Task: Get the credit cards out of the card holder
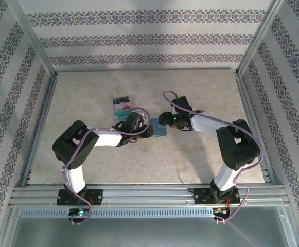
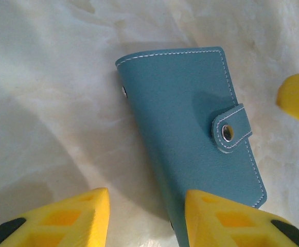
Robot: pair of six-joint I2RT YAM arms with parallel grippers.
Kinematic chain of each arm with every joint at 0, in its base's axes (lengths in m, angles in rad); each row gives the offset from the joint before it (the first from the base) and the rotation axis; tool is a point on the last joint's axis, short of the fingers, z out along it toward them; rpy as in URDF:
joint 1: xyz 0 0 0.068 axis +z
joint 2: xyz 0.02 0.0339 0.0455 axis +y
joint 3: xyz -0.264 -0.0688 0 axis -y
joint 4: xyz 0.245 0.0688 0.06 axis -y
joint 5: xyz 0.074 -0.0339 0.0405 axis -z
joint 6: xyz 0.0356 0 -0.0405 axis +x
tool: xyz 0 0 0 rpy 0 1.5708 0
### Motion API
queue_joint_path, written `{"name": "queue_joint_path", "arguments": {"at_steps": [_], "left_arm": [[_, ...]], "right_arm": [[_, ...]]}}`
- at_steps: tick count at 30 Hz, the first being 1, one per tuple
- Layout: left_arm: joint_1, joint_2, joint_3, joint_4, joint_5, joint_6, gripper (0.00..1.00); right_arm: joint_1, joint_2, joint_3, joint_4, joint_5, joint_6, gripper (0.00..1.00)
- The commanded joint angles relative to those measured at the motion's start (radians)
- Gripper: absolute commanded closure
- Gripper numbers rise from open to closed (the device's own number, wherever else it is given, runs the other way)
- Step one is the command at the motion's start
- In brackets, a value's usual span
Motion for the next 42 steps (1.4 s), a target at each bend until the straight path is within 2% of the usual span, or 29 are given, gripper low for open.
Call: {"name": "queue_joint_path", "arguments": {"at_steps": [1, 15, 23, 27, 32, 37, 41, 42], "left_arm": [[-0.011, 0.017, 0.026, 0.050, 0.030, -0.011, 0.58], [-0.016, 0.068, 0.041, 0.105, 0.072, -0.054, 0.60], [-0.016, 0.089, 0.038, 0.150, 0.088, -0.081, 0.60], [-0.016, 0.085, 0.026, 0.170, 0.084, -0.086, 0.69], [-0.016, 0.070, 0.004, 0.207, 0.079, -0.081, 0.76], [-0.016, 0.057, -0.018, 0.255, 0.087, -0.080, 0.88], [-0.016, 0.055, -0.027, 0.280, 0.097, -0.078, 0.89], [-0.017, 0.056, -0.028, 0.280, 0.099, -0.079, 0.84]], "right_arm": [[0.008, 0.022, 0.023, 0.012, -0.035, 0.028, 0.38], [0.014, 0.103, 0.007, 0.087, -0.114, 0.081, 0.47], [0.026, 0.096, -0.015, 0.140, -0.157, 0.116, 0.51], [0.027, 0.089, -0.031, 0.161, -0.169, 0.135, 0.52], [0.023, 0.077, -0.045, 0.185, -0.185, 0.146, 0.52], [0.012, 0.057, -0.069, 0.224, -0.207, 0.156, 0.52], [0.003, 0.055, -0.098, 0.282, -0.238, 0.174, 0.52], [0.003, 0.057, -0.103, 0.295, -0.243, 0.180, 0.53]]}}
